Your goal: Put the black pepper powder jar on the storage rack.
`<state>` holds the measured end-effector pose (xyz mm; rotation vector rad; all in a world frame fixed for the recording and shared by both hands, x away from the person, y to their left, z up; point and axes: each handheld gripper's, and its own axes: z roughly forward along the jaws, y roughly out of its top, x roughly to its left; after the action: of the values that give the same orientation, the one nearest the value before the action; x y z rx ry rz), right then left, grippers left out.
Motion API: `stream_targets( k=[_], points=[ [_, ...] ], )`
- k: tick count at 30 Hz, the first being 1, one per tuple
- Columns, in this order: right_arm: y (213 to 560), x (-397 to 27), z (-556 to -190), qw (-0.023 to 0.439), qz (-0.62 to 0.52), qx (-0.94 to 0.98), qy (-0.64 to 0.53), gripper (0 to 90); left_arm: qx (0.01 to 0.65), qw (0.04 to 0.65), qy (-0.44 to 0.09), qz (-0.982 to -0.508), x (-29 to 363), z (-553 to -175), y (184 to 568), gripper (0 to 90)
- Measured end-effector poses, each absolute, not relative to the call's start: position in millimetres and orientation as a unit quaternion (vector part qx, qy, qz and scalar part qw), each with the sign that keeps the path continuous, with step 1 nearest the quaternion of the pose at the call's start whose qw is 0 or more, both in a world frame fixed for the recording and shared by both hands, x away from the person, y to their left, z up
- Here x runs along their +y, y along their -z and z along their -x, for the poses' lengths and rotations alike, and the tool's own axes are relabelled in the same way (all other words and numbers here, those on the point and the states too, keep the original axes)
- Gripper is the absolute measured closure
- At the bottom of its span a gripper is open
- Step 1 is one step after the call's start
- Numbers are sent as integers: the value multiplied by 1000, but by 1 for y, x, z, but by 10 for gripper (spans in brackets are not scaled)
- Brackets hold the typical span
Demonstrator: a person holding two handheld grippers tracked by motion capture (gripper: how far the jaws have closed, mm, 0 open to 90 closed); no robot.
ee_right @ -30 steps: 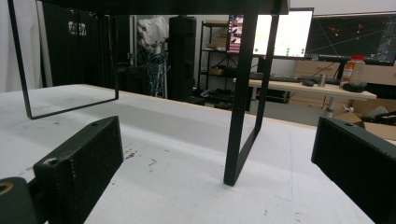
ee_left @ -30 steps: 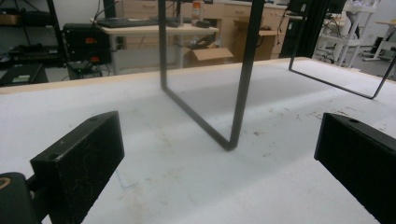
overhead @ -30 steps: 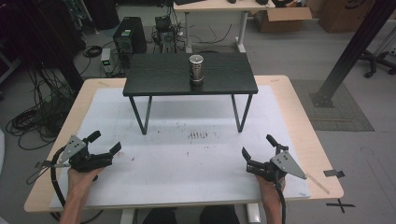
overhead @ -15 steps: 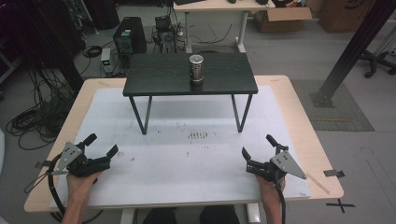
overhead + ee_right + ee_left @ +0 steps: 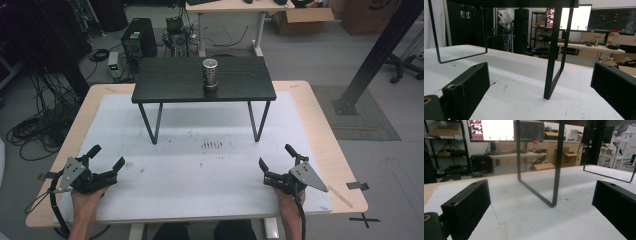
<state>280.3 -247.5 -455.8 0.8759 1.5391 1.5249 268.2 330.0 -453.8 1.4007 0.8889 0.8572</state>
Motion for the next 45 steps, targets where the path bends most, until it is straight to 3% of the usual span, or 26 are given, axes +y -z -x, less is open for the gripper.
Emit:
stream_targets(
  k=[45],
  points=[
    [456, -247, -280, 392, -344, 606, -600, 23, 379, 595, -374, -602, 330, -267, 454, 3]
  ],
)
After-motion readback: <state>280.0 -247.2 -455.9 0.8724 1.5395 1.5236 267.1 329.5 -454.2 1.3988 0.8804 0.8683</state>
